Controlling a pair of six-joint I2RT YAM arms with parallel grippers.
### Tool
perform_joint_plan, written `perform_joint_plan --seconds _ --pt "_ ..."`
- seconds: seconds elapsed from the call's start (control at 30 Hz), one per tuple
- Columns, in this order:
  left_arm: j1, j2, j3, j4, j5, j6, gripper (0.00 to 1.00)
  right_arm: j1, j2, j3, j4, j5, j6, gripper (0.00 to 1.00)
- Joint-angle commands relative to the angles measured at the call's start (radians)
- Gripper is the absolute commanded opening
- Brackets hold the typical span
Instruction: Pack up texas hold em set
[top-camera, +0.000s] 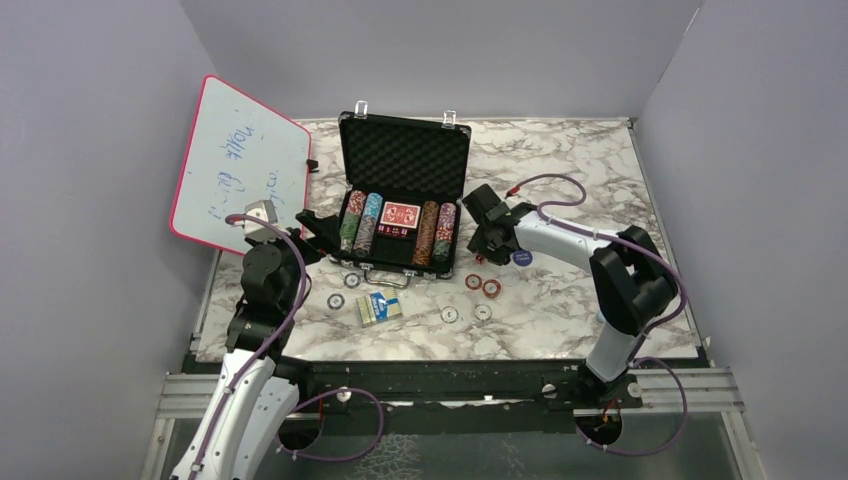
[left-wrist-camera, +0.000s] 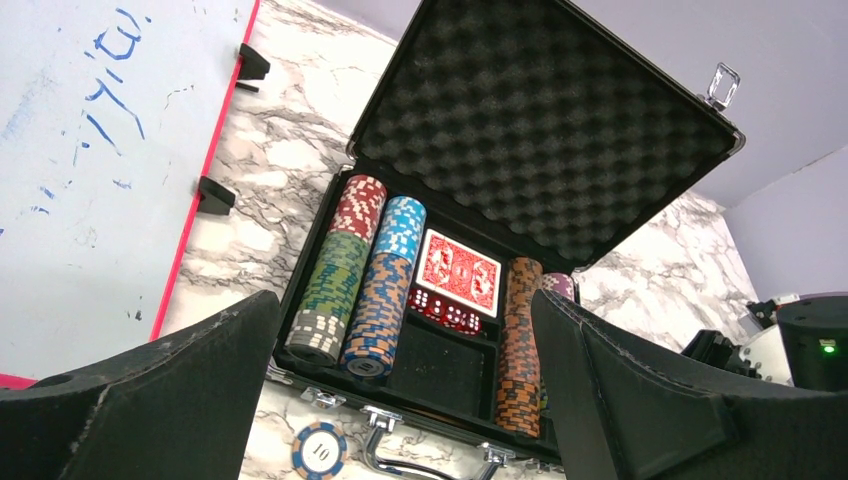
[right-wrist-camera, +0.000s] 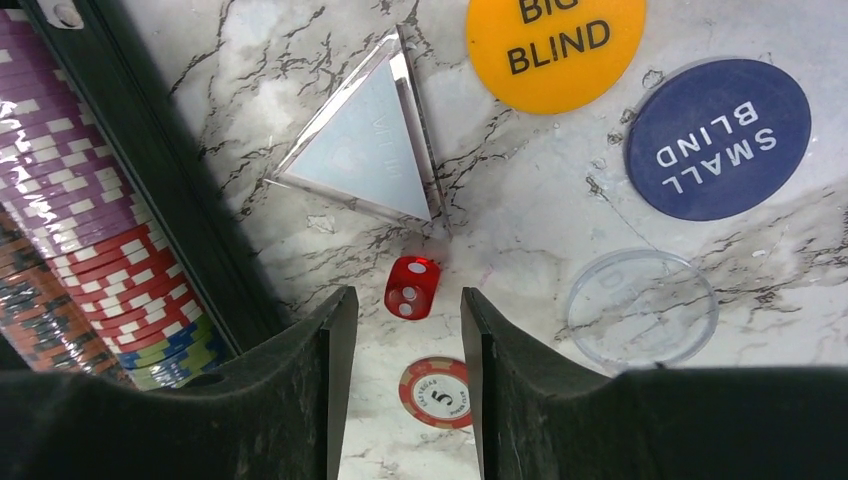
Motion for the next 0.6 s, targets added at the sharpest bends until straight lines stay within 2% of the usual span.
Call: perform_joint_plan --seconds 0.0,0.13,0.33,0.57 --pt "0.006 -0.015 -0.014 0.02 0.009 -0.004 0.99 0.005 0.047 0.031 -0.027 0.029 0.023 0.44" --pt "0.006 -0.016 -0.014 0.018 0.007 -0.004 0.99 0.005 0.076 0.04 -0.024 0.026 0.006 0.4" --pt "0.006 -0.016 -0.014 0.018 0.006 -0.005 0.99 0.005 0.073 0.04 -0.001 0.019 -0.039 0.22" --pt "0.006 -0.018 -0.016 0.019 0.006 -0.006 0.99 0.021 0.016 0.063 0.034 -0.021 -0.167 0.15"
